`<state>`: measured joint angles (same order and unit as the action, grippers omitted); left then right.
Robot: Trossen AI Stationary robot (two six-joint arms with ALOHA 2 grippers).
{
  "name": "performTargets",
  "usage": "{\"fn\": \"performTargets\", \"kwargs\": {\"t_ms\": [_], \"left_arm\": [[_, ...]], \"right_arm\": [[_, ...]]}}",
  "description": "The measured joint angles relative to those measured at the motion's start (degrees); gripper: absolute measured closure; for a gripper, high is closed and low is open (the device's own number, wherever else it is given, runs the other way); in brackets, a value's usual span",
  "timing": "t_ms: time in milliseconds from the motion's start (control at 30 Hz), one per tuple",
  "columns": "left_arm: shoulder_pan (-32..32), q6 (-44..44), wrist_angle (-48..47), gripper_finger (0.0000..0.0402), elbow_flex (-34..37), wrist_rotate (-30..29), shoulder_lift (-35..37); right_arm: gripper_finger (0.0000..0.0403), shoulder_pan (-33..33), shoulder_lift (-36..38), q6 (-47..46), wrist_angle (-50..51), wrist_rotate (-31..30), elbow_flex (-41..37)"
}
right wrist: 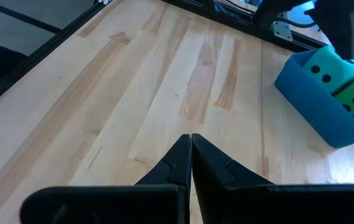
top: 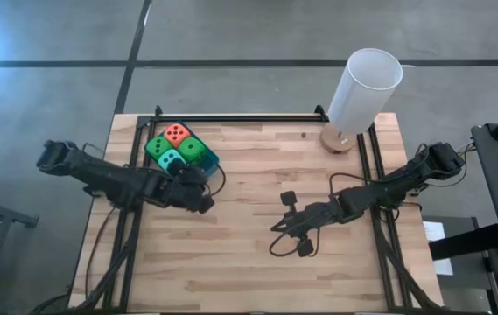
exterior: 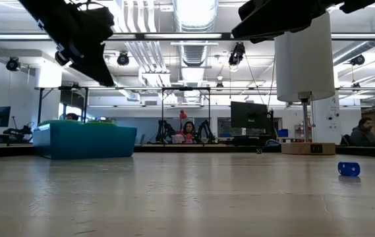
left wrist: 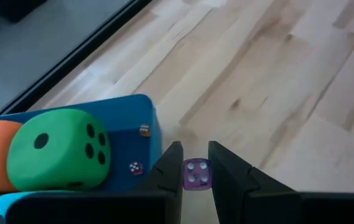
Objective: Pick & Place Dice
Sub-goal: Put the small violet dice into the blue bin
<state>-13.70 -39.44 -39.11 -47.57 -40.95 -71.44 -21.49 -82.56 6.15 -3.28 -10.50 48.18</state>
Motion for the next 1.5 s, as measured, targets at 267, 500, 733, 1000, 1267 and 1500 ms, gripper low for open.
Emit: {"fn": "performTargets", "kwargs": {"t_ms": [267, 500, 733, 1000, 1267, 1500], "left_arm": [[3.21, -0.07, -3.88, 0.0345, -0.04, -0.01, 0.0], [6.31, -0.04, -5.88, 0.0345, -0.04, 0.72, 0.22], [11.48, -1.4, -5.93, 0.0345, 3.16, 0.88, 0.24], [17.76, -4.48, -3.75, 0.0345, 8.06, 1.29, 0.22], [18.93, -4.11, 0.56, 0.0344, 10.77, 1.58, 0.2], [19.06, -3.91, 0.48, 0.0306, 11.41, 1.54, 0.2]], "right_arm": [[0.0394, -0.01, 0.0, 0.01, 0.0, 0.0, 0.0], [0.0394, 0.01, 0.0, 0.0, 0.0, 0.0, 0.0], [0.0394, 0.01, 0.0, 0.0, -0.01, 0.0, 0.0], [0.0394, 0.01, 0.0, -0.17, -0.01, 0.0, 0.0], [0.0394, 0.01, 0.0, 0.28, -0.03, -0.02, 0.0], [0.0394, 0.01, 0.0, 0.26, -0.03, -0.02, 0.0]]}}
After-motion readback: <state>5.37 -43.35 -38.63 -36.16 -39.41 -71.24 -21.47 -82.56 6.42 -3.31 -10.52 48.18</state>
